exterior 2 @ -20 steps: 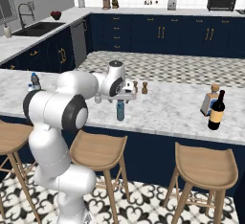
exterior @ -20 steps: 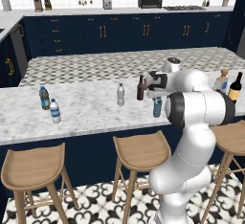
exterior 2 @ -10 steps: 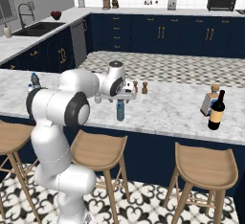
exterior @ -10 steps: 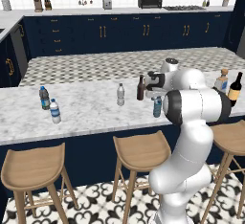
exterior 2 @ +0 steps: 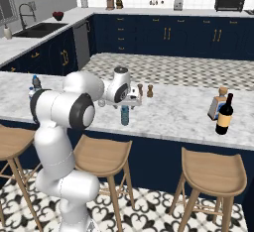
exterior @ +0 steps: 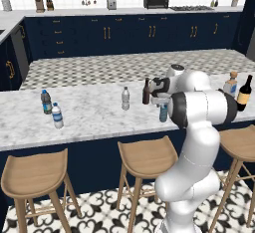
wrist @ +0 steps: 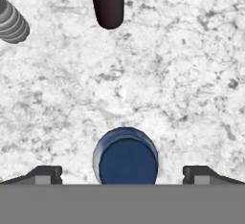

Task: Move the plastic bottles in the middle to the plastics group, and the glass bottles in the middle to the glass group.

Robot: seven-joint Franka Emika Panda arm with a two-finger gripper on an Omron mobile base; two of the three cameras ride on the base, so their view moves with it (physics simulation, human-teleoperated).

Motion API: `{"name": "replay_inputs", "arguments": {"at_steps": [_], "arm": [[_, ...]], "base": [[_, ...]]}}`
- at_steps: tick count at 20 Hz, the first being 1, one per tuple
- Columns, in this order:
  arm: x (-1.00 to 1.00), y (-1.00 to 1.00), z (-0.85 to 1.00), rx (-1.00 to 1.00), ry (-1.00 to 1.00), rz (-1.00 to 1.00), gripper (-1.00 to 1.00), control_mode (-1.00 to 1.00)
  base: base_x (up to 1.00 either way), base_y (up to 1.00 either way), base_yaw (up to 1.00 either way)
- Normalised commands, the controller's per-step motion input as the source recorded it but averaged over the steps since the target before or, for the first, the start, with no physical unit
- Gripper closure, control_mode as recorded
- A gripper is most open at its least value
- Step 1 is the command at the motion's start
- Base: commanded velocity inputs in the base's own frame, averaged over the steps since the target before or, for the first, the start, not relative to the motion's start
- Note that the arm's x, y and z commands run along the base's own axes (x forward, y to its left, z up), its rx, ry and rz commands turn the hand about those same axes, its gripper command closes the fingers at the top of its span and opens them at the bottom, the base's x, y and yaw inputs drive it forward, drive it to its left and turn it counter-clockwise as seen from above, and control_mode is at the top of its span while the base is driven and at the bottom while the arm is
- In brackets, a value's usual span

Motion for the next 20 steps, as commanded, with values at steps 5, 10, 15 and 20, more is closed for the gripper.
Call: {"name": "replay_inputs", "arguments": {"at_steps": [5,10,15,20], "arm": [[0.09,0.0,-0.05,0.0,0.0,0.0,-1.0,-1.0],[0.03,0.0,-0.09,0.0,-0.05,0.0,-1.0,-1.0],[0.0,0.0,0.0,0.0,-0.09,0.0,-1.0,-1.0],[0.0,0.0,0.0,0.0,-0.05,0.0,-1.0,-1.0]], "base": [[0.0,0.0,0.0],[0.0,0.0,0.0],[0.0,0.0,0.0],[0.0,0.0,0.0]]}}
